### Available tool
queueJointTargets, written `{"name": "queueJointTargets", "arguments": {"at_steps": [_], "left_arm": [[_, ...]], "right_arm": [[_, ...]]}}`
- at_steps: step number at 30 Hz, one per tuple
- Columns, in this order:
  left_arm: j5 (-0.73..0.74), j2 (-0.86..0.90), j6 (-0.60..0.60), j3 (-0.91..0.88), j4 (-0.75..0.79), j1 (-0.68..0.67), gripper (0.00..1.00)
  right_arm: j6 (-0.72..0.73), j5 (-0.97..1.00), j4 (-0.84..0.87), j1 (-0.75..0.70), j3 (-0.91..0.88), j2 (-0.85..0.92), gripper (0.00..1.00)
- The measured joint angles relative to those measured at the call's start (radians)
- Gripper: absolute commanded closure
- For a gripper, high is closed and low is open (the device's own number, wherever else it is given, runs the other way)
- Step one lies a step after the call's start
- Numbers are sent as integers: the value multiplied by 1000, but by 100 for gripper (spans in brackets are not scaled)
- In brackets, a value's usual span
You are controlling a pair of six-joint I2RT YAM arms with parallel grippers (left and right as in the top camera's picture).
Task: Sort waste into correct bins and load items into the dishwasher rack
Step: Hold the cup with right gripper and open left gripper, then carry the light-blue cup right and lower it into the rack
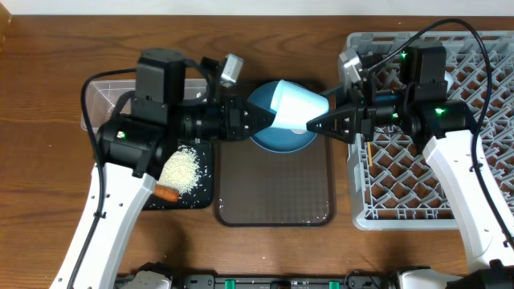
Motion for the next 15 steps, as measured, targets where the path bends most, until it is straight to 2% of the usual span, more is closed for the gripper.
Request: {"name": "queueJointTargets", "arguments": {"at_steps": [10,15], "left_arm": [[-11,0,31,0,-62,-10,93],[-67,0,39,0,-65,-13,93]], "right_arm": [[-1,2,24,0,0,-1,53],[-1,41,27,0,0,-2,56]]}}
